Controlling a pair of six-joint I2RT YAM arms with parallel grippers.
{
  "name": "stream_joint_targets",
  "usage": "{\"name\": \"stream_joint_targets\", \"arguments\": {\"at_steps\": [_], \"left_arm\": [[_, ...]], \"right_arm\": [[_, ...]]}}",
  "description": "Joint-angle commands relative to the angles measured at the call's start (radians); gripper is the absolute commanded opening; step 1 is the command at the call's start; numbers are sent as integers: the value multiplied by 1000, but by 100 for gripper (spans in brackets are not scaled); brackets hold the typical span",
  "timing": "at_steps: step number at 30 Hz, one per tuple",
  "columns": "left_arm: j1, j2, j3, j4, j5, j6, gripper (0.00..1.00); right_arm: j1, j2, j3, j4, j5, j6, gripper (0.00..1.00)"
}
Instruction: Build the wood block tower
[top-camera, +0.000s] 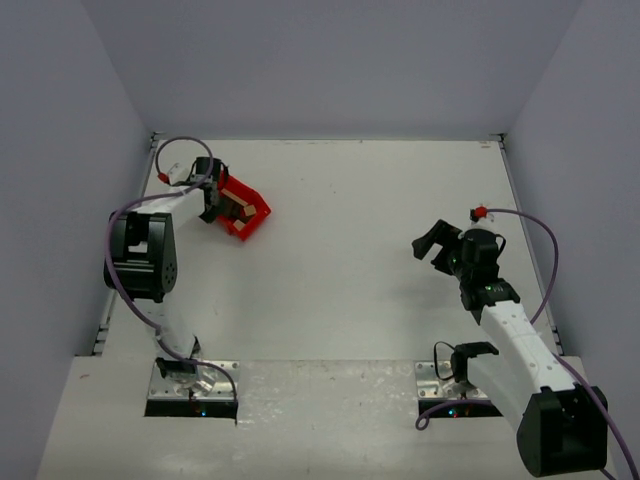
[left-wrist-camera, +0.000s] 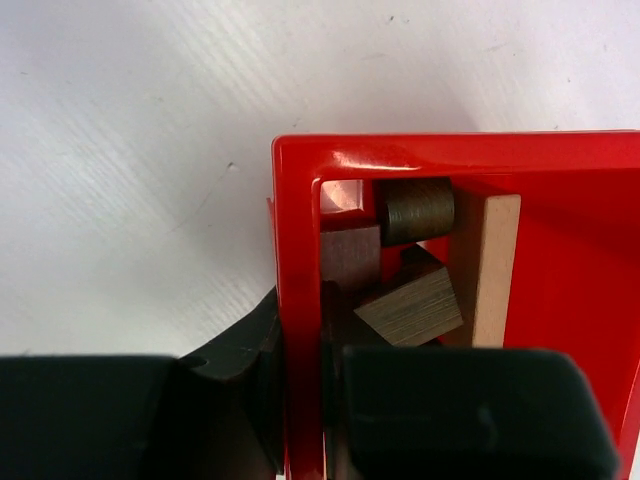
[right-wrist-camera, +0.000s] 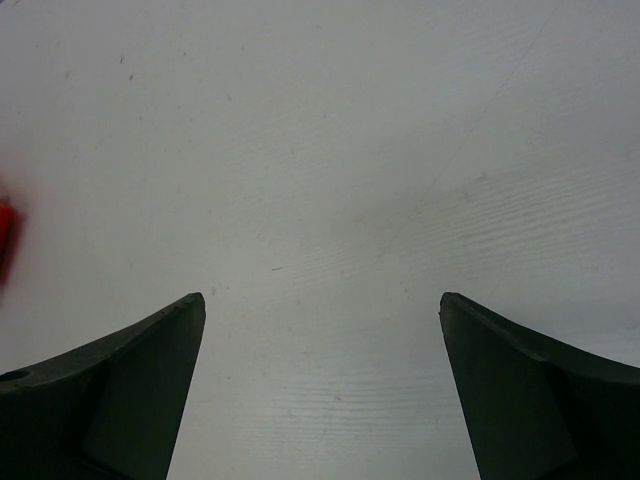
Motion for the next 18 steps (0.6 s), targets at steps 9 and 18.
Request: {"name": "stream_joint_targets", "arguments": {"at_steps": [9,18], "left_arm": [[-294,-186,21,-21,-367,164,0],[-619,-217,-29,-152,-767,125,0]], "right_arm": [[-1,-6,1,35,-27,-2,99],[-2,-26,-31,42,39,2,99]]}}
